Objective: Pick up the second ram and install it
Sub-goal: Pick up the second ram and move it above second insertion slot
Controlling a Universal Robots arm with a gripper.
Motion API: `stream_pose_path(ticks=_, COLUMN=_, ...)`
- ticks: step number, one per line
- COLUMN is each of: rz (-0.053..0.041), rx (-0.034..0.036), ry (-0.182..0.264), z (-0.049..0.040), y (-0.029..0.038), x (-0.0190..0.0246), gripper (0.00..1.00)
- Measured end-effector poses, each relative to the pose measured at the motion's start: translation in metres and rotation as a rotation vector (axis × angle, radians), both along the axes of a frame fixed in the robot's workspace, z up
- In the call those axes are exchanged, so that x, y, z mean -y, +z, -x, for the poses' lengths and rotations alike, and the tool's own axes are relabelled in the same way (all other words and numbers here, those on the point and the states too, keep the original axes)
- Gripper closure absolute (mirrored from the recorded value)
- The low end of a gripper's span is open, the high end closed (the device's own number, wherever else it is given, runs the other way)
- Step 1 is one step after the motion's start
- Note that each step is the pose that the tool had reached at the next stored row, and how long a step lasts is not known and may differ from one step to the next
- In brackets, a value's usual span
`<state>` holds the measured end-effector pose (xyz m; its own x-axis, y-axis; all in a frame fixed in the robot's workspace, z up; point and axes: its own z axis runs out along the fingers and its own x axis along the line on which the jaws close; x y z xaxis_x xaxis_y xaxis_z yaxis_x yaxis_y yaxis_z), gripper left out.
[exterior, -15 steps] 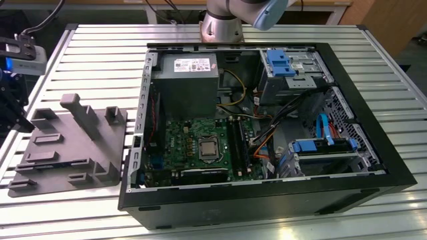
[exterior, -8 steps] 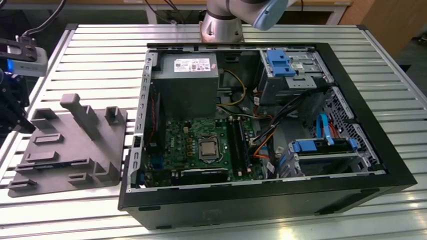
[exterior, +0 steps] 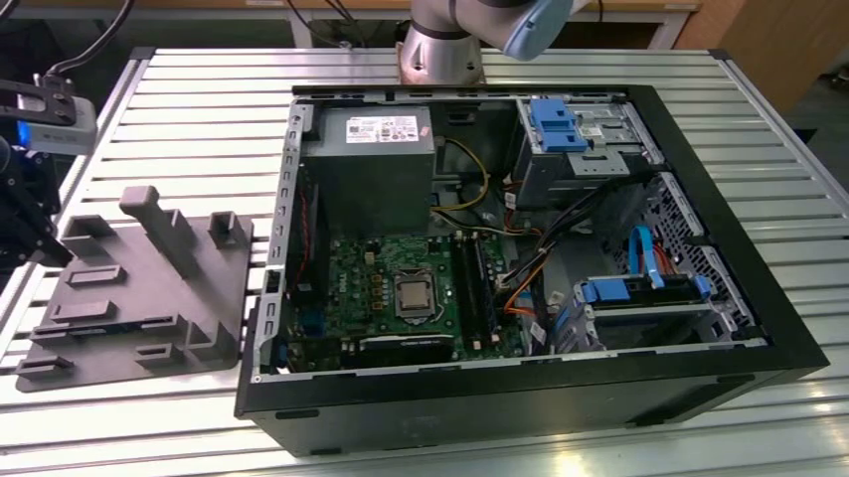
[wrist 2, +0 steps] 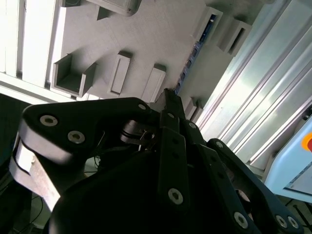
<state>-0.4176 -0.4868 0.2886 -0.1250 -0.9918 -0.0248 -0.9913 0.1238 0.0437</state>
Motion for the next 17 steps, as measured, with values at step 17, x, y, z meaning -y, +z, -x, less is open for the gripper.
stream_pose_path(ticks=17, rz=0.0000, rx=0.0000, ry=0.000, z=0.0000, y=-0.0068, x=0.0000, gripper=0.89)
